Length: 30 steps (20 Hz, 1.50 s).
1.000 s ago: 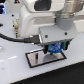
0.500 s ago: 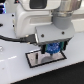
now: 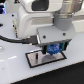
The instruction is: Insert the blue gear onto the right peg, followed by the red gear
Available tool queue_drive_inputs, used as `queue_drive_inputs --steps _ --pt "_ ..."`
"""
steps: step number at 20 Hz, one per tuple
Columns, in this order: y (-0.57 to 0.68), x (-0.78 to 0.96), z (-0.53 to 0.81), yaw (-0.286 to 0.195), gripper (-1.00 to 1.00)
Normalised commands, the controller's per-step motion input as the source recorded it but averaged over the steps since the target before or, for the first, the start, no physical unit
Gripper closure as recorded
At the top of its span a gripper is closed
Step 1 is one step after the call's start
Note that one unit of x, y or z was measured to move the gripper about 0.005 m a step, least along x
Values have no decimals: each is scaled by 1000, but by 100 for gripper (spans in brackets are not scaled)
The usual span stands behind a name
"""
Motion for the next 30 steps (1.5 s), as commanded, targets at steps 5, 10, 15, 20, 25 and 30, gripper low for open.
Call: queue_drive_inputs --steps 5,10,15,20,25,30 --pt "55 158 77 0 100" --pt "-15 280 367 0 100" --pt "-7 281 295 0 100" --pt "-46 132 -46 0 100" --pt "-70 107 -92 0 100" --pt "7 154 -106 0 100"
